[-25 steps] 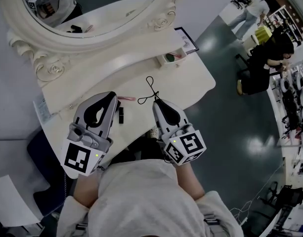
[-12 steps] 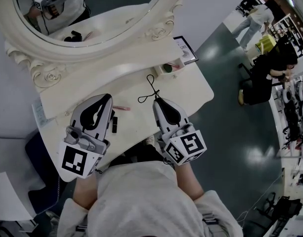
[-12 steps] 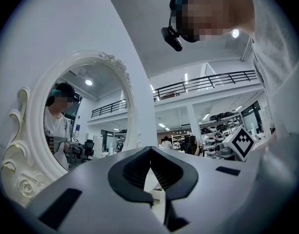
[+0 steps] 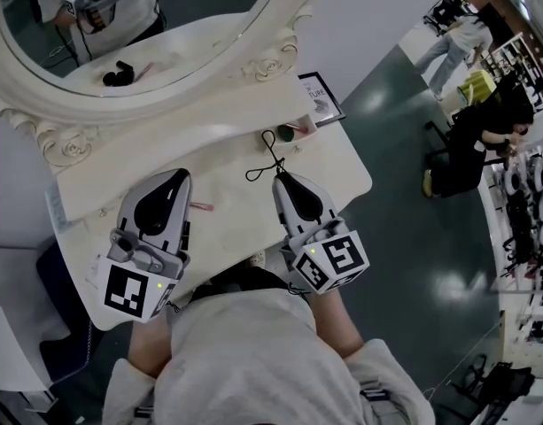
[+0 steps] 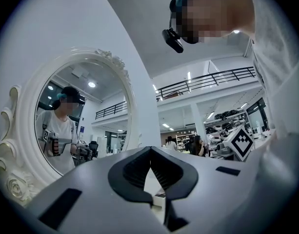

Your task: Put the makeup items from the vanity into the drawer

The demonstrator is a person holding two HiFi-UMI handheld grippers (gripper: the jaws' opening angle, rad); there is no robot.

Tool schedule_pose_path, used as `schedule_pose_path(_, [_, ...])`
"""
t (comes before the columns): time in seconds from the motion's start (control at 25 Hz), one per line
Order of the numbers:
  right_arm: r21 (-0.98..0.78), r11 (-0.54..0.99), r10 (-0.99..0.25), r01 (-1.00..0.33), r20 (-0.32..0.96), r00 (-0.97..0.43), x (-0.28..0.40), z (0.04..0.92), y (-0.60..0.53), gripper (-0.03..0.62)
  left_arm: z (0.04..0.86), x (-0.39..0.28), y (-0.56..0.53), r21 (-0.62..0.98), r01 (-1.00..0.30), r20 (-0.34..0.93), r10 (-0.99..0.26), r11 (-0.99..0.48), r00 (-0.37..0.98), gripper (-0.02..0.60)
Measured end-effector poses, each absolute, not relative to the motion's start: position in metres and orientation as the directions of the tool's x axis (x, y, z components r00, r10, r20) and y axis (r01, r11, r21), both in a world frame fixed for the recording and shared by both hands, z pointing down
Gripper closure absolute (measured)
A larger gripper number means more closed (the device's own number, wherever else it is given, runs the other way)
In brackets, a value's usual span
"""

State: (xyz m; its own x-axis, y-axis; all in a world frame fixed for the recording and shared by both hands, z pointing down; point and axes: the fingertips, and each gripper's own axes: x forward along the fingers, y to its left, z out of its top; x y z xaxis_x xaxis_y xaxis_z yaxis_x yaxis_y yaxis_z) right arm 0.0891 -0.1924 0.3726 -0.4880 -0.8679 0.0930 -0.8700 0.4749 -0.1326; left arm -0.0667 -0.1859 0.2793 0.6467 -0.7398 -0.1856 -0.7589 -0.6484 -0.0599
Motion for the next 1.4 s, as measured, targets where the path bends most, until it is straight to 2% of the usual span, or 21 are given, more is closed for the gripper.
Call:
schedule_pose_path(0.68, [-0.109, 0.501, -0.847, -0.859, 0.144, -0.512, 0.160, 0.385, -0.234, 0.551, 0.278, -0.013, -0.207, -0.082, -0.804, -0.187, -0.783, -0.590, 0.593, 0.568])
schedule_pose_path(0.96, [-0.093, 0.538, -0.802, -0.838, 0.251, -0.542, 0.187, 0.409, -0.258, 0.551, 0.280, 0.004, -0.213, -0.076, -0.835, -0.195, -0.813, -0.545, 0.549, 0.568])
schedule_pose_path(1.16, [-0.084, 0.579, -0.748, -0.811, 0.340, -0.570, 0.200, 0.434, -0.274, 0.551, 0.307, 0.012, -0.212, -0.100, -0.841, -0.091, -0.836, -0.532, 0.540, 0.566])
schedule_pose_path(1.4, [-0.089, 0.627, -0.664, -0.774, 0.459, -0.590, 0.207, 0.470, -0.291, 0.551, 0.309, 0.017, -0.214, -0.105, -0.863, -0.081, -0.861, -0.493, 0.502, 0.568])
